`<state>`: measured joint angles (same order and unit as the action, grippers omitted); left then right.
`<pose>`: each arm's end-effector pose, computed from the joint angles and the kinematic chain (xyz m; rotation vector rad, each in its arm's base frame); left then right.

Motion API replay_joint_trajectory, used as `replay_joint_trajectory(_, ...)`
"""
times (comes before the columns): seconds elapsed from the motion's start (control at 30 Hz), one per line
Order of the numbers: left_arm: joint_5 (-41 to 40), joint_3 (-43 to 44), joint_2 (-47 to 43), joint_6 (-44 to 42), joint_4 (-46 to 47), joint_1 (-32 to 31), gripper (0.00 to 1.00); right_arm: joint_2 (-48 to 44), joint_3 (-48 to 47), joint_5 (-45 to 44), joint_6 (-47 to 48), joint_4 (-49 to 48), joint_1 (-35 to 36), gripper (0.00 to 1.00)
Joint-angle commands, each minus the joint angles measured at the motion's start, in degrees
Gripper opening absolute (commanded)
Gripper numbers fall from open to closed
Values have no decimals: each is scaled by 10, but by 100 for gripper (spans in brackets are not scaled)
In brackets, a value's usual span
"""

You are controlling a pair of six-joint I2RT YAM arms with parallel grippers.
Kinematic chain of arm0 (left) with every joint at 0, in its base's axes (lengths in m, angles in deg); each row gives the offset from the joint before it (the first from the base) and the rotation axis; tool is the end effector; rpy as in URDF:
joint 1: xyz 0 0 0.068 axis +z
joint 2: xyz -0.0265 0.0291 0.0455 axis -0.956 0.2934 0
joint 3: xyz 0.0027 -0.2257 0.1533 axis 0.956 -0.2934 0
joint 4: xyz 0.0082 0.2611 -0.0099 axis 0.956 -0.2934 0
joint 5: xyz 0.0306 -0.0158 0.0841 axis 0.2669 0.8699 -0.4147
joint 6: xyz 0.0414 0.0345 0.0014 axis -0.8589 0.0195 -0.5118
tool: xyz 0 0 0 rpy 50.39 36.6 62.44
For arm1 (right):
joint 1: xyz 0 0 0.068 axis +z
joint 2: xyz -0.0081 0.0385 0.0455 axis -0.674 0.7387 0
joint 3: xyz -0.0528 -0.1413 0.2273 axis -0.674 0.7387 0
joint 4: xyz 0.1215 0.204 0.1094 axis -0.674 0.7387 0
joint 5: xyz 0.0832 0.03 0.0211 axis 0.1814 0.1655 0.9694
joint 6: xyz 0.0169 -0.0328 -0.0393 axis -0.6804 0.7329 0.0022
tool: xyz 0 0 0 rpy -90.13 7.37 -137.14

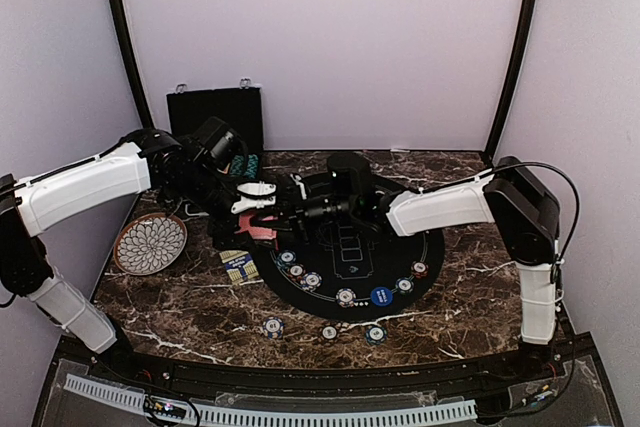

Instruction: Distribute texas hold em gaming equipment

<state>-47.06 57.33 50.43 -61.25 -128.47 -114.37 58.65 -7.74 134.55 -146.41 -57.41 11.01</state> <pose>0.2315 -0.2116 0.3067 1.8004 1.7921 -0.1612 0.2605 0.3929 0.2257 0.3056 -2.2852 -2.0962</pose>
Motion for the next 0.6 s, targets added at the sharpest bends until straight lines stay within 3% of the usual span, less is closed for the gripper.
replay_joint_trajectory(0.0, 3, 14, -4, 15, -23, -3, 98, 0, 8, 1, -7, -35, 1, 10)
replay_joint_trajectory(0.27, 27, 9, -2, -5, -41, -3, 97, 0, 18, 13, -21, -64, 2, 8)
replay_joint_trajectory(0.57, 2, -3, 2, -8, 5, -4, 94, 5, 21, 22, -23, -67, 7, 8)
